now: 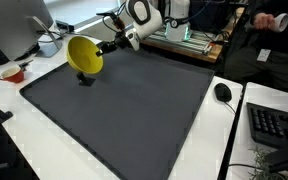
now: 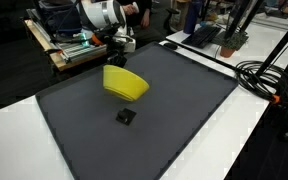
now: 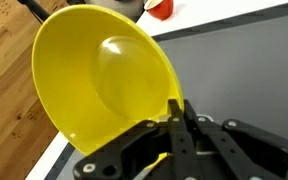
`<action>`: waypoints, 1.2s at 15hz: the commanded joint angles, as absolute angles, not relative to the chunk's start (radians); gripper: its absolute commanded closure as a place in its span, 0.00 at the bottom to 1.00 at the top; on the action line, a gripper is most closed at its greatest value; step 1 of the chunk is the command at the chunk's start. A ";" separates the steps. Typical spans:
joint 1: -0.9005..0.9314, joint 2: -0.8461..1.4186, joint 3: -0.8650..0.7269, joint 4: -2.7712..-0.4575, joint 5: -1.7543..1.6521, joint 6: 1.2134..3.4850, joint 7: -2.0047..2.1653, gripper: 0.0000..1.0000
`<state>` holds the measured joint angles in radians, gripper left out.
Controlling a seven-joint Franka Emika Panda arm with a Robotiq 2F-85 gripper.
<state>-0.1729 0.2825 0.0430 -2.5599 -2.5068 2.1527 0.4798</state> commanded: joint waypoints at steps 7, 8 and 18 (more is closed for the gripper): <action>-0.156 0.352 0.032 -2.534 -2.500 2.151 0.478 0.99; -0.158 0.366 0.034 -2.524 -2.499 2.150 0.480 0.99; -0.176 0.467 0.029 -2.420 -2.474 2.168 0.456 0.99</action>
